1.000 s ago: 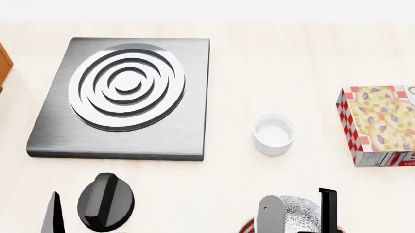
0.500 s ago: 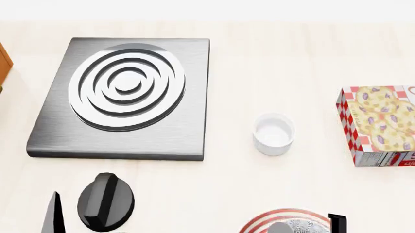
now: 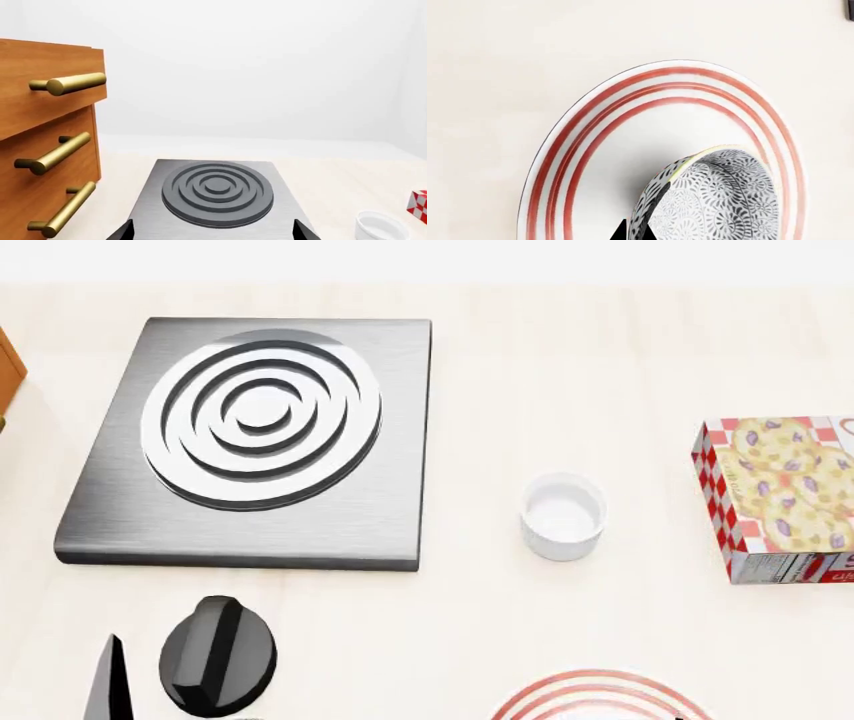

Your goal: Pick the akita bowl on the ramekin and place it on the plate.

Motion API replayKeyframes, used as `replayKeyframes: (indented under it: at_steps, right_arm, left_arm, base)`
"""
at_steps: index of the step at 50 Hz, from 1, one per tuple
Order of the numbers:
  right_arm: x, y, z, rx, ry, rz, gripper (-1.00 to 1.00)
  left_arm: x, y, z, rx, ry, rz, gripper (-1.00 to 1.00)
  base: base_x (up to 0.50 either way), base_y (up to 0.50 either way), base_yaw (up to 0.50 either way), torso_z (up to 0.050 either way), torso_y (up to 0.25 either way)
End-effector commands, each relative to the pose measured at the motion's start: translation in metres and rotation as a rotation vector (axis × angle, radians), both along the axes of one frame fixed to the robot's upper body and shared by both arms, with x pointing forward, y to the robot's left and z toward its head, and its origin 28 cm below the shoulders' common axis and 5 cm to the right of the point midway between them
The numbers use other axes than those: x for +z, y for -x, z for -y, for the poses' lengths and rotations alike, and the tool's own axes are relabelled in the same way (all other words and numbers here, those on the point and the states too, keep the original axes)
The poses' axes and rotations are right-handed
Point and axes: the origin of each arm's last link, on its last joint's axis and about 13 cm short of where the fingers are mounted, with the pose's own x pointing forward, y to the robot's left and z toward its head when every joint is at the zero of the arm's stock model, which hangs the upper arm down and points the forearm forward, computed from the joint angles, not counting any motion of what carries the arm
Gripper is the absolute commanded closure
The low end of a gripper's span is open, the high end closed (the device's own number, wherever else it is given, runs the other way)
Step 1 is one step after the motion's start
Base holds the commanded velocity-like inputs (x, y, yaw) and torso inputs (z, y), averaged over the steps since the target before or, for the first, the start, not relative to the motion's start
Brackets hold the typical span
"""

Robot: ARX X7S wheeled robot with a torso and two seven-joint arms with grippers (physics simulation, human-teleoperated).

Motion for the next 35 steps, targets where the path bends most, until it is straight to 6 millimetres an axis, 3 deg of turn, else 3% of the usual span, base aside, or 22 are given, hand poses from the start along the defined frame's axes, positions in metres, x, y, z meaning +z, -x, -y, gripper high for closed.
replayKeyframes:
  at_steps: [1, 18, 19, 35]
  right_arm:
    - [-0.0049, -0.0001, 0.0004, -0.004, -0.016, 0.012, 1.00]
    - [-0.0110, -0.0017, -0.0008, -0.040, -0.035, 0.010, 1.00]
    - [-0.0113, -0.0026, -0.0010, -0.045, -0.038, 0.011, -1.00]
    - [-0.0118, -0.0009, -0.0019, -0.041, -0.044, 0.007, -1.00]
  left_arm:
    - [0.0000, 0.0000, -0.0001, 0.001, 0.001, -0.001, -1.00]
    - [0.0003, 0.0001, -0.0002, 0.001, 0.001, 0.002, -1.00]
    - [0.0005, 0.0002, -0.0002, 0.000, 0.000, 0.002, -1.00]
    - [0.0005, 0.0000, -0.0002, 0.001, 0.001, 0.000, -1.00]
  base:
    - [0.00, 0.00, 0.00, 0.000, 0.000]
    - [0.00, 0.00, 0.00, 0.000, 0.000]
    - [0.00, 0.00, 0.00, 0.000, 0.000]
    - [0.00, 0.00, 0.00, 0.000, 0.000]
